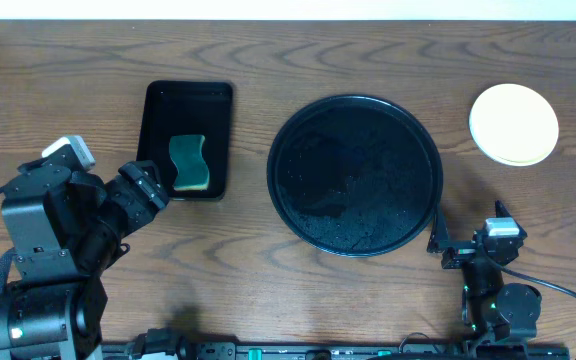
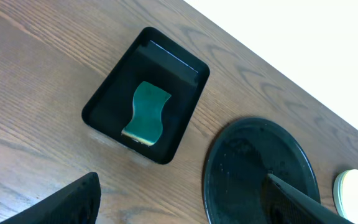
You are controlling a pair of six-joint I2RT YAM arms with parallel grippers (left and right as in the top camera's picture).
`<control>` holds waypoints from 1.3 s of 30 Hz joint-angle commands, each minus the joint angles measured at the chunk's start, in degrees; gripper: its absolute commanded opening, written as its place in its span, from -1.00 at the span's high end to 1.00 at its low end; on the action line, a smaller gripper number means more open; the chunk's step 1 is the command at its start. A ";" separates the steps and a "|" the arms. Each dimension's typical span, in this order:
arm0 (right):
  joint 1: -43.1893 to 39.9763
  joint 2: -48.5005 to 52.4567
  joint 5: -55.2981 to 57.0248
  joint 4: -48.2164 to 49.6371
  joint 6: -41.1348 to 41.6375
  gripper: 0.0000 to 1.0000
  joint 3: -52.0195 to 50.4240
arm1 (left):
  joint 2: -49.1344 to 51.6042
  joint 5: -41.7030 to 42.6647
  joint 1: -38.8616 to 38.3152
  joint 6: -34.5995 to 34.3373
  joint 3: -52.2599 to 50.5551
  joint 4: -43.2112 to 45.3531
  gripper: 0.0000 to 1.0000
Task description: Clean dirty plates on tray and stack at the side
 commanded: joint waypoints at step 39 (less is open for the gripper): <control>0.35 -0.37 0.52 -0.26 -1.05 -0.99 -0.02 | -17.25 -0.76 -8.94 26.16 -38.73 30.84 -0.64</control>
